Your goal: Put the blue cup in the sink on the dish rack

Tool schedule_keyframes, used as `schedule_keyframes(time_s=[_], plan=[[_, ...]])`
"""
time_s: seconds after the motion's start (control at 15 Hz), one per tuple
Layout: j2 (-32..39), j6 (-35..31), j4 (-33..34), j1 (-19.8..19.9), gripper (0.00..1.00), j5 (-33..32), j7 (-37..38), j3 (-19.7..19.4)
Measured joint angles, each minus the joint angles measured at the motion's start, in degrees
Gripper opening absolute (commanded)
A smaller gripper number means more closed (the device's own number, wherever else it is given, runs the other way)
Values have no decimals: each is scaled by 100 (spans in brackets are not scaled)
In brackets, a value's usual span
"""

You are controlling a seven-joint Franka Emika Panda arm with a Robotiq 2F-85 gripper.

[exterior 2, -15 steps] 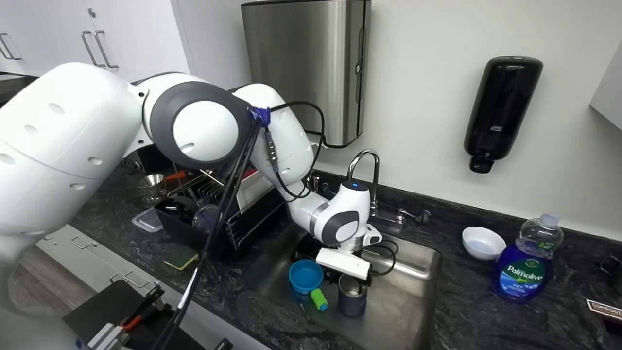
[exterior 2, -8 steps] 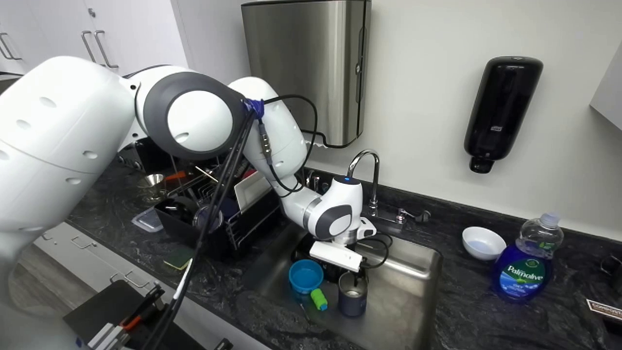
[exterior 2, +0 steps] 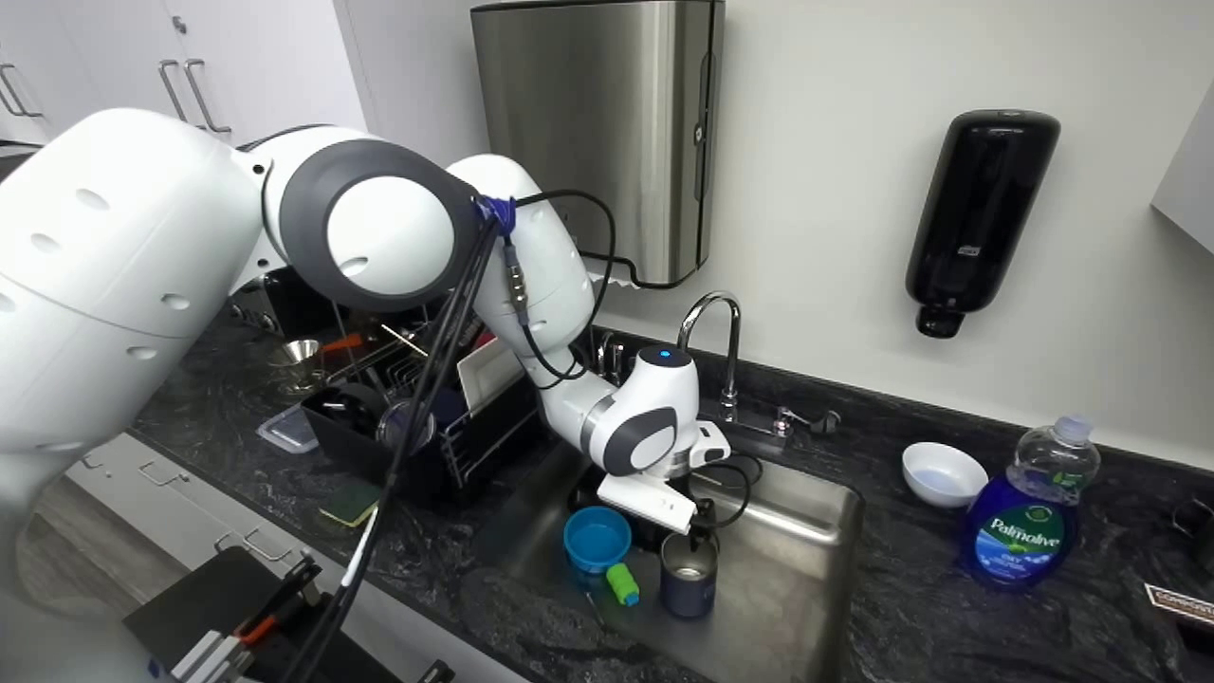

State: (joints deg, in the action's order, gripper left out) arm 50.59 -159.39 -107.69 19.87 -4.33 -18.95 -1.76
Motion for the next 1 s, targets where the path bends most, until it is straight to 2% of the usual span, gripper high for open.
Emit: schedule_keyframes(time_s=[1.0], plan=[[0, -85, -26, 0, 100, 14, 38, 9]])
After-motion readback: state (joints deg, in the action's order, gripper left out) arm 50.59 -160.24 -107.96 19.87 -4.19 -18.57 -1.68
